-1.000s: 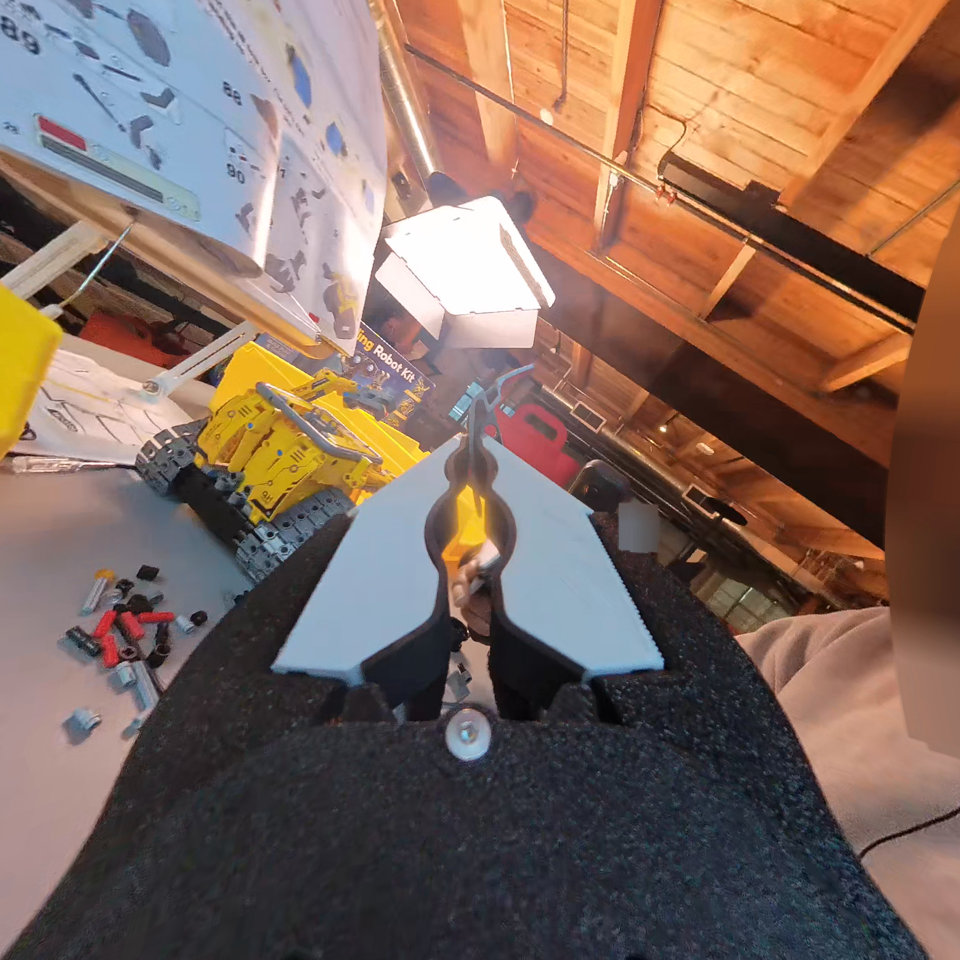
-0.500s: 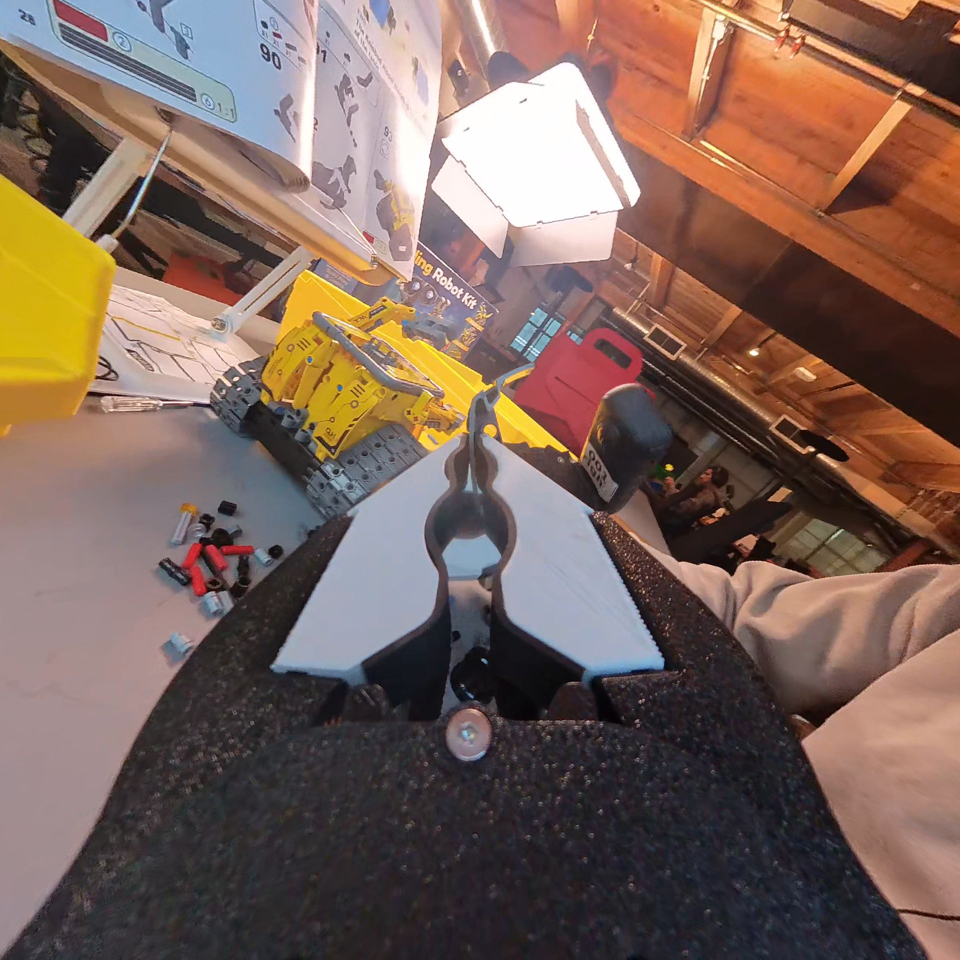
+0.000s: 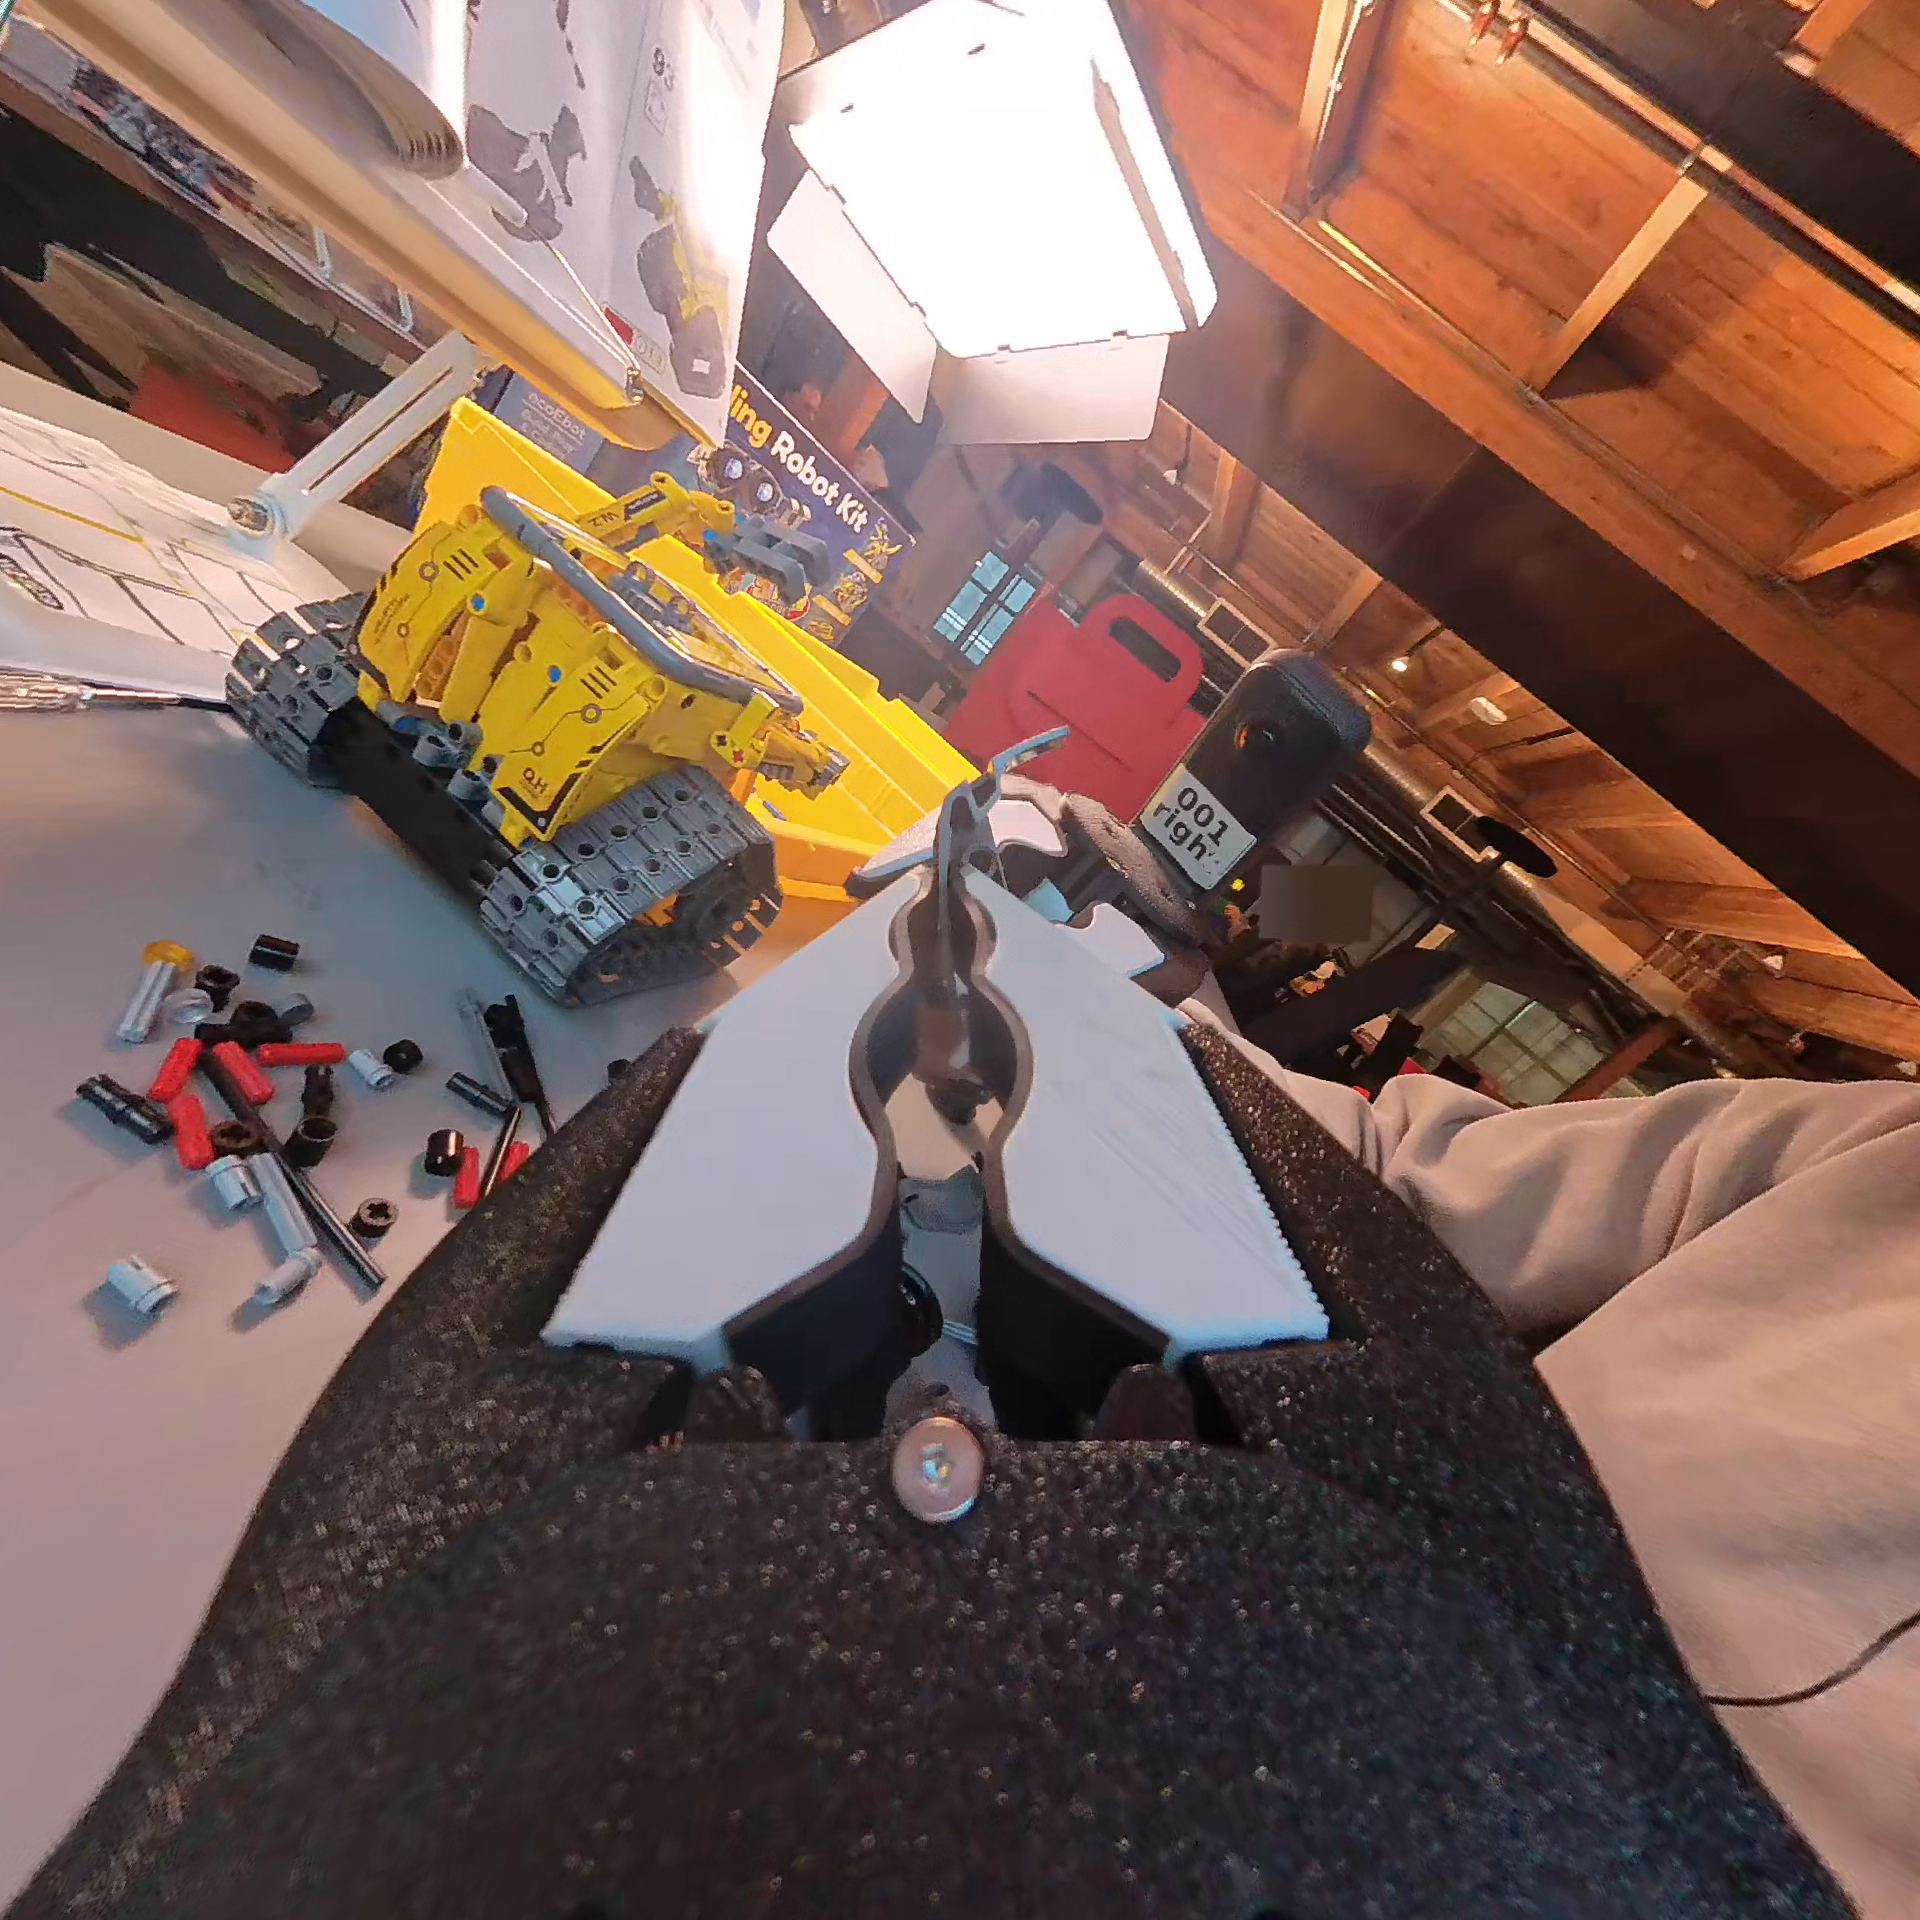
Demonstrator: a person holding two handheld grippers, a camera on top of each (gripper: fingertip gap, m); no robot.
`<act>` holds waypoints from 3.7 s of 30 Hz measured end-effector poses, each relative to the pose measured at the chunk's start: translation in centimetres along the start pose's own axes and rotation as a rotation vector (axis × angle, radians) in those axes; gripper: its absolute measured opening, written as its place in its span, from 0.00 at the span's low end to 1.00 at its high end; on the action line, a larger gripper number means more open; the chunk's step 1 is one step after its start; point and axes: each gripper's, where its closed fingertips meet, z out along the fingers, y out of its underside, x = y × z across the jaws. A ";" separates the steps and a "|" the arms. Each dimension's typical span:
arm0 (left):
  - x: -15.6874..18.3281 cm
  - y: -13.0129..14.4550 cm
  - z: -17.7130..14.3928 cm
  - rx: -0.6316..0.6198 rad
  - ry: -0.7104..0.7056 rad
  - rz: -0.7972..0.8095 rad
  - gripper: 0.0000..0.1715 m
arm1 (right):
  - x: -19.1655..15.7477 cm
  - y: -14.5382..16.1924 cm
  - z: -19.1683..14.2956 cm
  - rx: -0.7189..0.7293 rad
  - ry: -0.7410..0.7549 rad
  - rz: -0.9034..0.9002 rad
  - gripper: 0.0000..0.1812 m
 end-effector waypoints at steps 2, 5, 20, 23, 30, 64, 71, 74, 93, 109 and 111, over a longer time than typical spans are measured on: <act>-0.3 0.1 0.0 -0.004 -0.015 0.001 0.00 | 0.1 0.0 -0.2 0.021 0.010 -0.043 0.14; -0.7 0.1 -0.1 -0.004 -0.033 -0.008 0.00 | 0.3 -0.3 -0.6 0.057 0.040 -0.121 0.14; 0.0 0.0 -0.1 0.006 0.026 -0.067 0.00 | 0.5 -9.2 -8.6 0.710 -0.572 0.699 0.15; 1.4 0.2 0.1 -0.004 0.112 -0.093 0.00 | 0.0 -8.5 -7.7 0.640 -0.547 0.666 0.14; 3.9 0.9 0.7 -0.008 0.271 -0.186 0.00 | -1.0 -6.8 -5.7 0.426 -0.343 0.434 0.19; 6.6 5.3 1.9 -0.246 0.359 -0.342 0.00 | -5.4 -2.8 -5.0 0.157 0.043 -0.125 0.17; 5.6 5.7 1.5 -0.308 0.295 -0.295 0.00 | -5.4 -3.8 -6.7 0.179 -0.063 -0.045 0.21; 5.7 6.8 1.5 -0.376 0.261 -0.151 0.00 | -5.0 -2.6 -6.7 0.147 -0.151 0.132 0.20; 5.9 5.4 1.7 -0.295 0.150 0.279 0.04 | -6.0 -2.5 -5.6 0.218 -0.355 0.526 0.07; 4.6 7.2 2.0 -0.382 -0.049 0.866 0.05 | -4.8 -0.7 -4.1 0.182 -0.379 0.917 0.07; 4.6 7.8 2.0 -0.401 -0.057 0.962 0.03 | -5.1 -0.8 -4.0 0.187 -0.408 0.978 0.06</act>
